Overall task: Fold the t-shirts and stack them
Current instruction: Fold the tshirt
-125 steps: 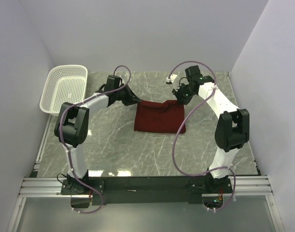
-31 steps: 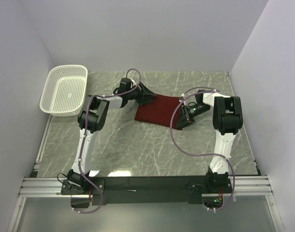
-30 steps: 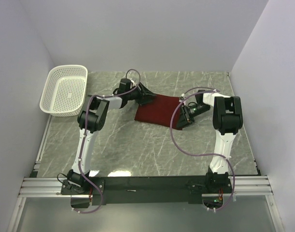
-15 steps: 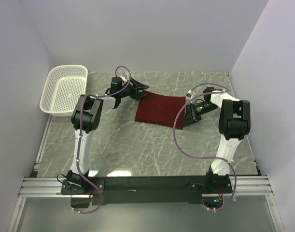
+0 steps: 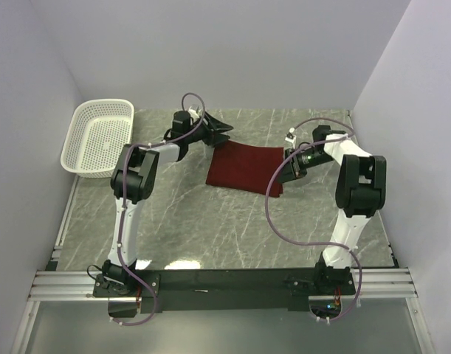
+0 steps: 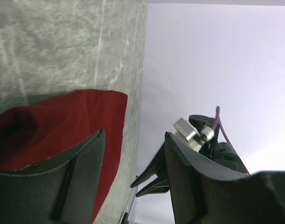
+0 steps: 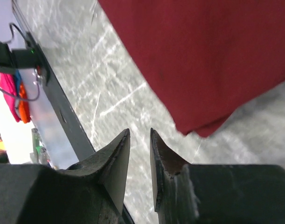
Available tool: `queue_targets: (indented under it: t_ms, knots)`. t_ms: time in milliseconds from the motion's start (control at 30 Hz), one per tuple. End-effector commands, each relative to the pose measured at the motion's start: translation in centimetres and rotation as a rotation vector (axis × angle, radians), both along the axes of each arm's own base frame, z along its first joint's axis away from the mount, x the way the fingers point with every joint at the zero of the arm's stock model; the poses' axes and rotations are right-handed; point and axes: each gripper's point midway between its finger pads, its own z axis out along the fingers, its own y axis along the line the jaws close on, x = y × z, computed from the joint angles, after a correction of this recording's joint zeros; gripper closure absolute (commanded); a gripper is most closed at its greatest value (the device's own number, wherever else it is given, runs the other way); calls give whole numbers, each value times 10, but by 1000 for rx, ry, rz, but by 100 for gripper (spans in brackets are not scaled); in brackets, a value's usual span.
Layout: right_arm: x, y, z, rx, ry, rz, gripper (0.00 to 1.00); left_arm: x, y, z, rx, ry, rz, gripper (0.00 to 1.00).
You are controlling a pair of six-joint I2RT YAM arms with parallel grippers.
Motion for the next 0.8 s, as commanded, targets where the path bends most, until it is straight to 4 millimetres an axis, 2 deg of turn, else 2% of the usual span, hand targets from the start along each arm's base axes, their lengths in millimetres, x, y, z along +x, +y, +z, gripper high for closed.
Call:
queue_targets:
  t_ms: [0, 100, 133, 167, 267, 367, 500, 600, 700, 767]
  knots:
    - [21, 8, -4, 46, 21, -41, 68, 8, -7, 10, -7, -46, -5, 41]
    - [39, 6, -17, 13, 35, -113, 67, 14, -4, -5, 23, -15, 25, 41]
    - [44, 0, -28, -40, 50, -148, 67, 17, -5, -5, 27, -13, 29, 41]
    - [50, -1, -34, -65, 71, -189, 66, 19, -4, -16, 44, 16, 40, 41]
    - [58, -11, -45, -142, 77, -251, 67, 22, -2, -30, 66, 54, 57, 41]
    - [53, -16, -51, -185, 79, -266, 67, 25, 1, -40, 86, 76, 80, 41]
    - [47, -17, -45, -189, 73, -249, 67, 30, 4, -53, 112, 111, 101, 41]
    - [42, -17, -27, -185, 15, -209, 67, 40, 10, -46, 112, 90, 124, 41]
    - [37, -18, -6, -190, -65, -182, 67, 49, 10, -10, 93, -22, 110, 40]
    - [36, -21, 2, -207, -106, -186, 66, 53, 6, 23, 73, -119, 86, 39]
